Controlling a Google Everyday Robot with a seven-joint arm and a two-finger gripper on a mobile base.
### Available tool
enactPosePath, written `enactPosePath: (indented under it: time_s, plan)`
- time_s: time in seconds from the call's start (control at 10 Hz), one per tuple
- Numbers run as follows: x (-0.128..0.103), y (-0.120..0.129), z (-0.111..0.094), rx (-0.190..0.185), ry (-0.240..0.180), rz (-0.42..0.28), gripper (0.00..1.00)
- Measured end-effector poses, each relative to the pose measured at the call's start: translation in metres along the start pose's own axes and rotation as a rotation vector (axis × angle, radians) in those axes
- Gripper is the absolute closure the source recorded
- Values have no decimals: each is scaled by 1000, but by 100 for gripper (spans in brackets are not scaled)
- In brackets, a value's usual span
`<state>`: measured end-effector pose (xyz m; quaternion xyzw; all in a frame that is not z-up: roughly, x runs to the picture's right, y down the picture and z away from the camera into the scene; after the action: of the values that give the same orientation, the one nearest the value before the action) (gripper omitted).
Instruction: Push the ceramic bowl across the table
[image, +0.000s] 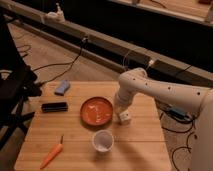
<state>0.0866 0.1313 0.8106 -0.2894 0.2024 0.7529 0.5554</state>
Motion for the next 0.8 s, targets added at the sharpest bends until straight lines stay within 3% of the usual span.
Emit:
enactPosePath:
  time_s: [0.5, 0.8]
  plan:
    - [16, -15, 49, -54, 123, 114, 100]
    - [13, -23, 67, -59, 152, 132, 100]
